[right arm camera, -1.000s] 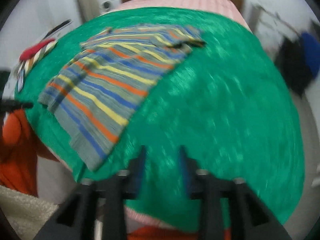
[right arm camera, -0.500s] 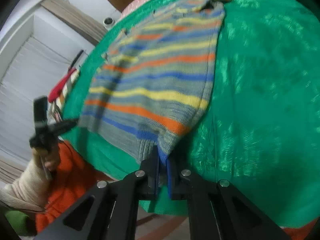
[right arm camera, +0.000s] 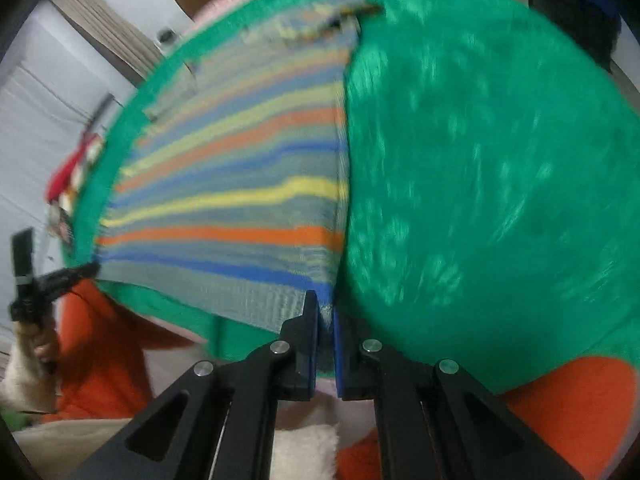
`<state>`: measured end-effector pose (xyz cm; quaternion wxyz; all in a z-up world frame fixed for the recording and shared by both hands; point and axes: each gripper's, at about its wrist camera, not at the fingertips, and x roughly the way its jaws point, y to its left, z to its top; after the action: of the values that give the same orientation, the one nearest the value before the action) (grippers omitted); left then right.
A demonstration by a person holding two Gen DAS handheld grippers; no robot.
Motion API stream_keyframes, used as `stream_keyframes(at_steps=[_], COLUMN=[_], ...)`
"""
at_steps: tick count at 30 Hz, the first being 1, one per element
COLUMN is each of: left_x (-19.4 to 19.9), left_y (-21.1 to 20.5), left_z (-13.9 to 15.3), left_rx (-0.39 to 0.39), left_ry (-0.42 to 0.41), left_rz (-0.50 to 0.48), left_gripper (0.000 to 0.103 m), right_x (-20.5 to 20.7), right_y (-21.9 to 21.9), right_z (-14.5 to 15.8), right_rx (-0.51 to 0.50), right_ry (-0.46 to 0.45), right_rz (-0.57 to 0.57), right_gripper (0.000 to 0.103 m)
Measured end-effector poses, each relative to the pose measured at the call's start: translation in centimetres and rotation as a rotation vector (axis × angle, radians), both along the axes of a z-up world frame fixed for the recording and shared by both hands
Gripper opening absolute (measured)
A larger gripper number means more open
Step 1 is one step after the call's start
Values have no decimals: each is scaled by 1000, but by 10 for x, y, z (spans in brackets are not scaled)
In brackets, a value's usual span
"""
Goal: Fold small clothes
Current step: 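Pull the hem and sleeve apart with both grippers to spread the sweater flat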
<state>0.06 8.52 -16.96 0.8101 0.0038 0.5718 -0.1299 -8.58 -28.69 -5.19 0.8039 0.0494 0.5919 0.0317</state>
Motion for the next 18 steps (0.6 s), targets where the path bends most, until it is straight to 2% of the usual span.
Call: stream_keyframes(at_steps=[3,9,16,18], left_x=[2,5,0,2], left_y=[6,1,0,-2], left_z=[-1,-22,-25,-25], left_rx=[-14,20,39,46], left_ry=[-1,1,-25,-28], left_rz=[31,59,45,42], left_gripper=[2,2,3,6], right_x=[-2,1,1,0], right_y=[-9,-13,-13,-14], right_z=[-5,-11,-18,-18], right_rx=[30,19,20,25], right_ry=[5,16,22,21], right_rz=[-56,-88,-114,-121], right_gripper=[6,6,5,5])
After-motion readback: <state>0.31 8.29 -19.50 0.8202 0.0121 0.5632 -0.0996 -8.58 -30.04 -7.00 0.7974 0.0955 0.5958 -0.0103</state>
